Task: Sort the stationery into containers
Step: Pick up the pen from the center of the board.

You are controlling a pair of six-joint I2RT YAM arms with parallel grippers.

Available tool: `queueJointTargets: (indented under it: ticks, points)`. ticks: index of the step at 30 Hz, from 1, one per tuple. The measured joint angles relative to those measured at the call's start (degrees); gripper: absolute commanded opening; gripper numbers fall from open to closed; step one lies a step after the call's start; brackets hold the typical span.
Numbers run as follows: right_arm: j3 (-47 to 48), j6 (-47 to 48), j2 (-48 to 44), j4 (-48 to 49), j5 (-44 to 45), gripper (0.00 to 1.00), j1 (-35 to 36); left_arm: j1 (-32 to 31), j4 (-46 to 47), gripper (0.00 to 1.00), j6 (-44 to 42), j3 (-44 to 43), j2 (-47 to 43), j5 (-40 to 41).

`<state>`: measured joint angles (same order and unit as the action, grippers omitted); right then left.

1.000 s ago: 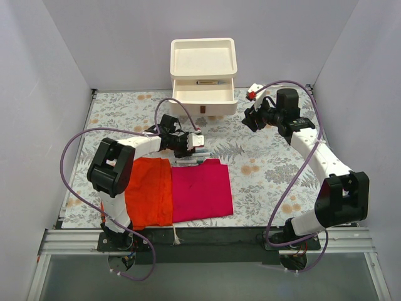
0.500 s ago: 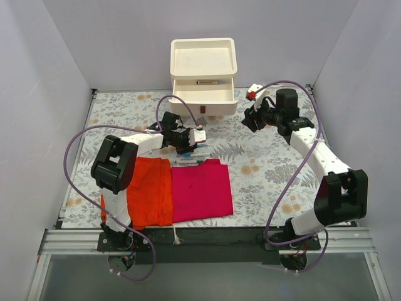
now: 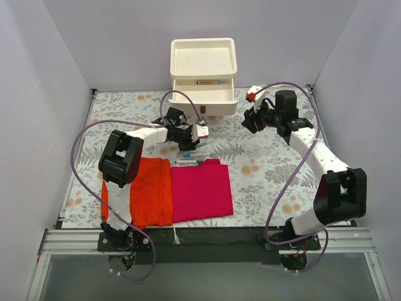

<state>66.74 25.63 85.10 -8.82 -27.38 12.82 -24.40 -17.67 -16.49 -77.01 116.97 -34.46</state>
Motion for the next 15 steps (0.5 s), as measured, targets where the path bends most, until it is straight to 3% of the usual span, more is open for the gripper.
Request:
queueJointTargets:
  ticks: [5,9,15]
  points:
    - [0.00,0.00,0.39,0.00,0.00,0.57,-0.07,0.00,-9.51,0.04,-1.99,-4.15,1.36,-1.95]
    - [0.00,0.00,0.61,0.00,0.00,0.56,-0.39,0.02,-14.51,0.00,-2.03,-6.05,1.68,-3.37]
    - [0.00,0.00,0.61,0.02,0.22,0.56,-1.62,0.00,-11.74,0.00,1.29,-5.75,-3.56,-3.50]
